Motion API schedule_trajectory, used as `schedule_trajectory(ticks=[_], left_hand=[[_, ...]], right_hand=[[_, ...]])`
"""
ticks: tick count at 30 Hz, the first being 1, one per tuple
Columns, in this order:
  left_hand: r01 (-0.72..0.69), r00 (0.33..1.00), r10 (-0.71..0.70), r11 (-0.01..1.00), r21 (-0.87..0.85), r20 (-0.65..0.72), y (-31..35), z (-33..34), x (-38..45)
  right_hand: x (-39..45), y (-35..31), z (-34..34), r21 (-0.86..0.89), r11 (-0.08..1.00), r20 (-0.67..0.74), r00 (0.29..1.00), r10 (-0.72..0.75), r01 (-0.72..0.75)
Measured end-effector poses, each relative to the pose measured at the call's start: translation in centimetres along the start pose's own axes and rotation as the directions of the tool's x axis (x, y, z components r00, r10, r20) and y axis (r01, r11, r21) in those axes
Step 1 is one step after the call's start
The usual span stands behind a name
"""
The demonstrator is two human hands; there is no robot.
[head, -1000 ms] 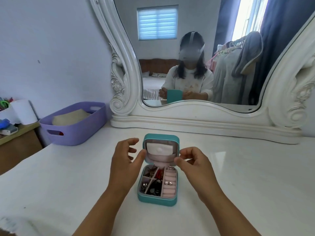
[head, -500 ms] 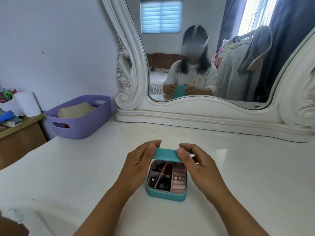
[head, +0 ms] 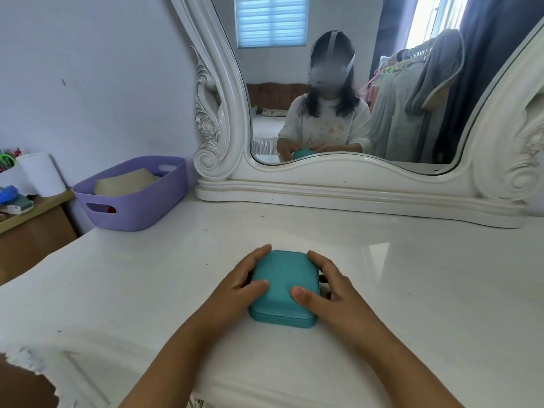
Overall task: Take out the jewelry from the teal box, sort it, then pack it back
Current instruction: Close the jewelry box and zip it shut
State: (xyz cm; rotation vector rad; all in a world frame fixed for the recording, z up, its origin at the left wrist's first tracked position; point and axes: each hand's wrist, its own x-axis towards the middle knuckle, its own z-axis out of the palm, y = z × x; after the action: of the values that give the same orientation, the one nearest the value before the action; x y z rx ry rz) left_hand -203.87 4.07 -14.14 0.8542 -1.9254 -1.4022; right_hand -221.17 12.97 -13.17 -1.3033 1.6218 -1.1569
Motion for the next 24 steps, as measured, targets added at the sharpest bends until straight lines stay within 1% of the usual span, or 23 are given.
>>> schedule_trajectory(ticks=[3, 4, 6, 9, 10, 12, 13, 15, 17, 20, 24], left_hand=[[0.009, 0.988, -0.037, 0.983, 0.183, 0.152, 0.3, -0.4, 0.6], [-0.006, 0.984, -0.036, 0.972, 0.234, 0.175, 0.3, -0.6, 0.8], [-0.041, 0.986, -0.008, 0.956, 0.292, 0.165, 0.2, -0.8, 1.0], [-0.089, 0.99, 0.049, 0.944, 0.316, 0.132, 0.2, -0.5, 1.1], [-0.107, 0.99, 0.07, 0.943, 0.316, 0.125, 0.3, -0.3, 1.1], [-0.131, 0.988, 0.104, 0.952, 0.278, 0.112, 0.6, 0.2, 1.0], [-0.139, 0.987, 0.116, 0.961, 0.238, 0.11, 0.9, 0.5, 1.0], [-0.153, 0.983, 0.134, 0.976, 0.155, 0.127, 1.5, 0.9, 1.1], [-0.161, 0.976, 0.147, 0.984, 0.08, 0.159, 2.1, 1.4, 1.2], [-0.165, 0.965, 0.165, 0.986, -0.017, 0.206, 2.6, 1.8, 1.4], [-0.158, 0.956, 0.172, 0.984, -0.077, 0.239, 2.4, 2.1, 1.4]], right_hand=[[0.4, 0.1, -0.5, 0.103, 0.995, 0.058, 0.998, 0.007, -0.013], [0.5, 0.0, -0.6, 0.127, 0.992, 0.059, 0.998, 0.0, -0.008], [0.6, -0.2, -1.1, 0.144, 0.99, 0.054, 0.999, 0.0, -0.007], [1.0, -0.4, -1.8, 0.141, 0.989, 0.036, 0.999, 0.033, -0.038], [1.2, -0.4, -2.1, 0.147, 0.988, 0.009, 0.998, 0.056, -0.056], [1.7, -0.4, -2.9, 0.171, 0.983, -0.063, 0.995, 0.08, -0.069], [2.0, -0.3, -3.3, 0.215, 0.974, -0.082, 0.993, 0.084, -0.065], [2.3, -0.3, -4.0, 0.366, 0.929, -0.061, 0.996, 0.072, -0.045], [2.3, -0.2, -4.7, 0.441, 0.897, -0.041, 0.999, 0.017, 0.003], [2.3, -0.1, -5.7, 0.478, 0.876, -0.042, 0.998, -0.044, 0.059], [2.1, 0.4, -7.1, 0.43, 0.902, 0.054, 0.996, -0.071, 0.041]])
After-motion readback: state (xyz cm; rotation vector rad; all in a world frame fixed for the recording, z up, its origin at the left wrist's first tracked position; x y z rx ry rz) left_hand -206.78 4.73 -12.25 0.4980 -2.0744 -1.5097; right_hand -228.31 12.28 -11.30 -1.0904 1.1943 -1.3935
